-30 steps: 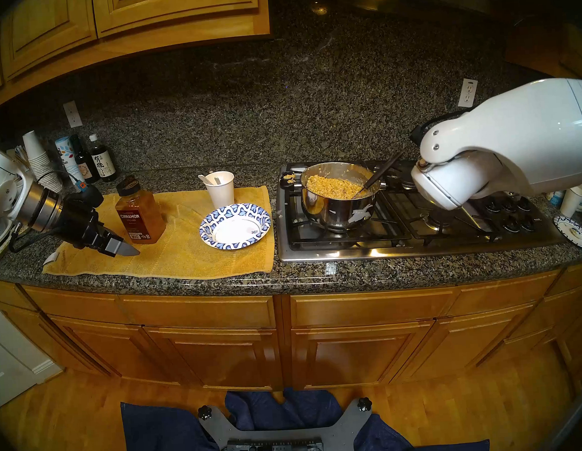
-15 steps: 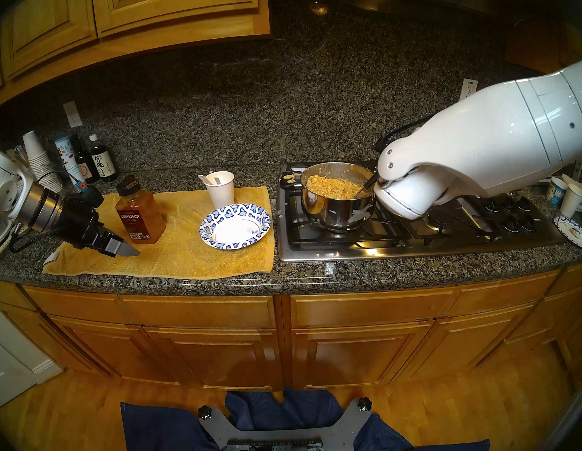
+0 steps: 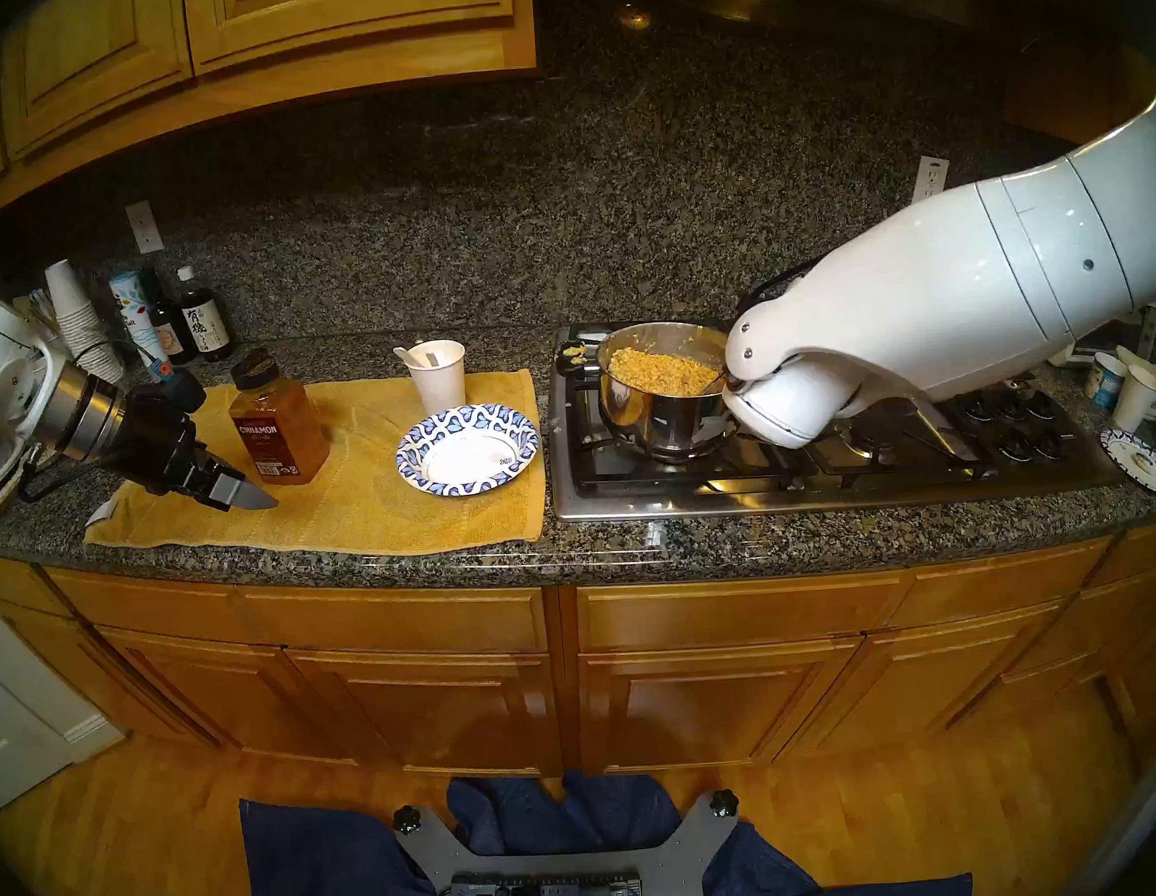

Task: Scoop oatmeal into bowl and add cinnamon

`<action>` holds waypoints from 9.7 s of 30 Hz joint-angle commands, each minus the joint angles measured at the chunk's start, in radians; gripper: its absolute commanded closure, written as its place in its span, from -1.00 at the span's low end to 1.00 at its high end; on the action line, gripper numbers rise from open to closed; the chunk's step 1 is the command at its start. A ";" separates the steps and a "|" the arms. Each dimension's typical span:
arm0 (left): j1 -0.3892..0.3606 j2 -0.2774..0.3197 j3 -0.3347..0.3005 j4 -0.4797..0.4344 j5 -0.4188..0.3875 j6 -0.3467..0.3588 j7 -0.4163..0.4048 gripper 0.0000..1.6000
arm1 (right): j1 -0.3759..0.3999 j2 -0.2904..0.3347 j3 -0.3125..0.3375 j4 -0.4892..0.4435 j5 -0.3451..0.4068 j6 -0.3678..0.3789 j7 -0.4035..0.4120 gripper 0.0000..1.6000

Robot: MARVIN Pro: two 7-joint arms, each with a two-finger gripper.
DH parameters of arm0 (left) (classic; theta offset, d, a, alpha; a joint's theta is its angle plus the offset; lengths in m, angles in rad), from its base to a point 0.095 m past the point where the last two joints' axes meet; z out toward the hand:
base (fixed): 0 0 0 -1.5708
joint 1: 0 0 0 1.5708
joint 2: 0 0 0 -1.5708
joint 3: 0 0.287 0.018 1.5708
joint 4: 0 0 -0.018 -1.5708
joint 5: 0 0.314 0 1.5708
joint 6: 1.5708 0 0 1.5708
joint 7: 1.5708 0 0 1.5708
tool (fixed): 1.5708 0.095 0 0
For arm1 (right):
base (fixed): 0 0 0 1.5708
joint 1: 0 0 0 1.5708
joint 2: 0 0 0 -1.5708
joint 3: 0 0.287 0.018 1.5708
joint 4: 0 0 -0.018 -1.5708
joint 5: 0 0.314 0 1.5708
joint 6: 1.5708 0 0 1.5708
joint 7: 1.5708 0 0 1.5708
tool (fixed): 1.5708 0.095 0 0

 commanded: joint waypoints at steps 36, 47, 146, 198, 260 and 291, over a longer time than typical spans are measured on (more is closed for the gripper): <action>-0.024 -0.002 -0.024 0.002 0.000 -0.003 -0.002 -1.00 | -0.077 0.101 0.168 0.060 -0.050 -0.004 -0.133 1.00; -0.024 -0.002 -0.024 0.002 0.000 -0.003 -0.002 -1.00 | -0.104 0.132 0.223 0.095 0.053 -0.004 -0.129 1.00; -0.022 -0.002 -0.021 0.001 -0.001 -0.003 0.000 -1.00 | -0.065 0.164 0.455 0.243 0.073 -0.004 -0.155 1.00; -0.021 -0.002 -0.021 0.001 -0.001 -0.003 0.001 -1.00 | 0.068 0.412 0.457 0.067 0.062 -0.004 -0.124 1.00; -0.022 -0.002 -0.022 0.001 -0.001 -0.003 0.000 -1.00 | 0.139 0.457 0.488 -0.110 0.035 -0.004 -0.100 1.00; -0.022 -0.002 -0.022 0.001 -0.001 -0.003 0.000 -1.00 | 0.055 0.194 0.666 -0.139 0.073 -0.004 -0.096 1.00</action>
